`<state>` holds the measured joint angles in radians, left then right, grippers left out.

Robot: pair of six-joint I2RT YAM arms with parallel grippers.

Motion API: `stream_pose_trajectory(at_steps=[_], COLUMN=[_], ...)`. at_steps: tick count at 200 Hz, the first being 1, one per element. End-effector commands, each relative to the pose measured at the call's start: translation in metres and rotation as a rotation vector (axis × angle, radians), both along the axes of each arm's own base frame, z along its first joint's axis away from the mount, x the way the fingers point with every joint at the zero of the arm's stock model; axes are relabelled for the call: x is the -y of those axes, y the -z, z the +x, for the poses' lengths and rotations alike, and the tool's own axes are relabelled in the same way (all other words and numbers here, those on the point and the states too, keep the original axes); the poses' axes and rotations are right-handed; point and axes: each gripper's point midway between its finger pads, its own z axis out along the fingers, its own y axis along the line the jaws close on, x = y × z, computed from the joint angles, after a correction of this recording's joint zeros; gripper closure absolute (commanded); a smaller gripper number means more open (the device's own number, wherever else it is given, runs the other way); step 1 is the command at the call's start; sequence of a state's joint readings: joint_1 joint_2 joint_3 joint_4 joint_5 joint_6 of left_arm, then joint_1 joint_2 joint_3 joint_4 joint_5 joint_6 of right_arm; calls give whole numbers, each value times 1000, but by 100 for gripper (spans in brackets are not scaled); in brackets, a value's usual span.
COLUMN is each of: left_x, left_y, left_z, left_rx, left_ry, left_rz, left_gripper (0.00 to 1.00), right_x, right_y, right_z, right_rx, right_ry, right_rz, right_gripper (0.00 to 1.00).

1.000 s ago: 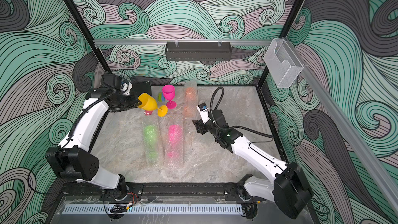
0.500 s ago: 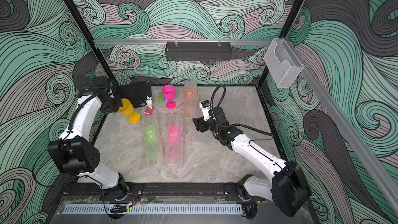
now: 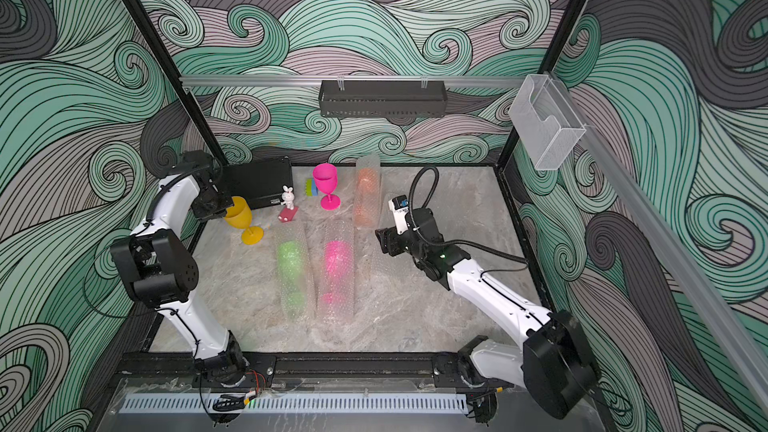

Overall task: Unpack wine glasses from bubble wrap
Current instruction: Place the wine glass at the center of the board.

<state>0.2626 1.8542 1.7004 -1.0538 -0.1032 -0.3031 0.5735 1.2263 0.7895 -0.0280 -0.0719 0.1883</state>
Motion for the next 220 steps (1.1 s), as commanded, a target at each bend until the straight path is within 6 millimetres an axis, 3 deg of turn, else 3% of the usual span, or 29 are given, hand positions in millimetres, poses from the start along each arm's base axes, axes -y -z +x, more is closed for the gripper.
stream_pose_trajectory(at_steps=[1,39,71,99,136,155,177,200,220], left_x=[-6,-6,-4,-1,0,0,6,21,42], left_y=[-3,0,3,-3,-17,-31,-63,-94,-107], left_z=[4,5,3,2,2,5,14,23,25], left_rx=[2,-2,-10,12,39,76,165,265,303], left_ry=[-20,-18,-9,-11,-12,-12,15,56,104], left_rz=[-21,-22,-33,-42,-43,-38,-57,-65,-74], left_gripper=[100,98,86,67,59,53,50,48,48], right_x=[0,-2,-1,-1,1,4,10,21,37], right_y=[1,5,7,7,6,3,0,0,0], right_z=[0,2,2,2,1,-1,-4,-5,-3], right_rx=[-13,-25,-29,-29,-41,-54,-78,-125,-178], right_ry=[2,-3,-1,0,6,13,32,77,149], right_rz=[5,-3,-10,-12,-17,-26,-46,-51,-42], right_gripper=[28,28,28,28,27,27,28,28,27])
